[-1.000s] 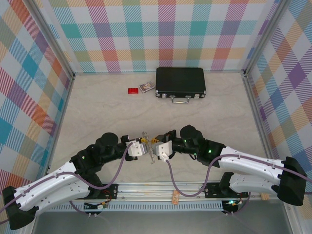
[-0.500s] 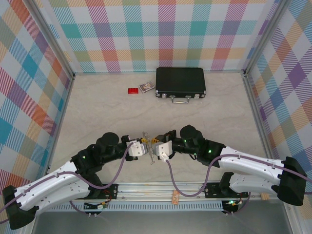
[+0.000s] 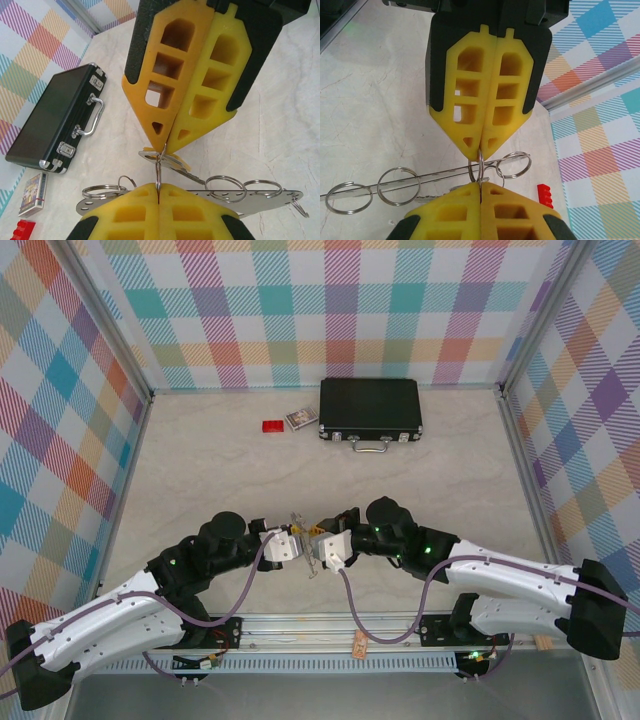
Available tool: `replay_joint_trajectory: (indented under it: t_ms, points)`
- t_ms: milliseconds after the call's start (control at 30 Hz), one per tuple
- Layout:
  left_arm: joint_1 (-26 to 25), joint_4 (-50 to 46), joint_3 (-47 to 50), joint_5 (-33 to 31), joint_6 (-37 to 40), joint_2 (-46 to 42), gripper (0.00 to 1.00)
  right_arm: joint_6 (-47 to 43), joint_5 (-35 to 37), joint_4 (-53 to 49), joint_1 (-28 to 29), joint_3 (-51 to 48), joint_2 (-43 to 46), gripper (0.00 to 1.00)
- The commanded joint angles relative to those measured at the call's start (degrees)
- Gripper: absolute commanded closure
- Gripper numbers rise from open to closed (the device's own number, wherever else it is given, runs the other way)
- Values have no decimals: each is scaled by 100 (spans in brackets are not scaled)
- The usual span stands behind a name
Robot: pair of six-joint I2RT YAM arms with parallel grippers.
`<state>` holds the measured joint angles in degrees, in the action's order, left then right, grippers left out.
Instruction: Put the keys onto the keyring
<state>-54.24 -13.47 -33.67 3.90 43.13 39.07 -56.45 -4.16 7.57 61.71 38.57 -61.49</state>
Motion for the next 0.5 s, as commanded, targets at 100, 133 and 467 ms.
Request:
replay_joint_trajectory:
  t_ms: [100,133,467]
  points:
    - [-59,345,-139,208,48,13,100,-25,-313,49,118,189,-107,100]
    - [-61,346,-140,206,47,21,100,-25,-313,47,116,187,-117,100]
    - [-59,338,-140,198,47,31,100,-42,-261,54,131,179,-110,100]
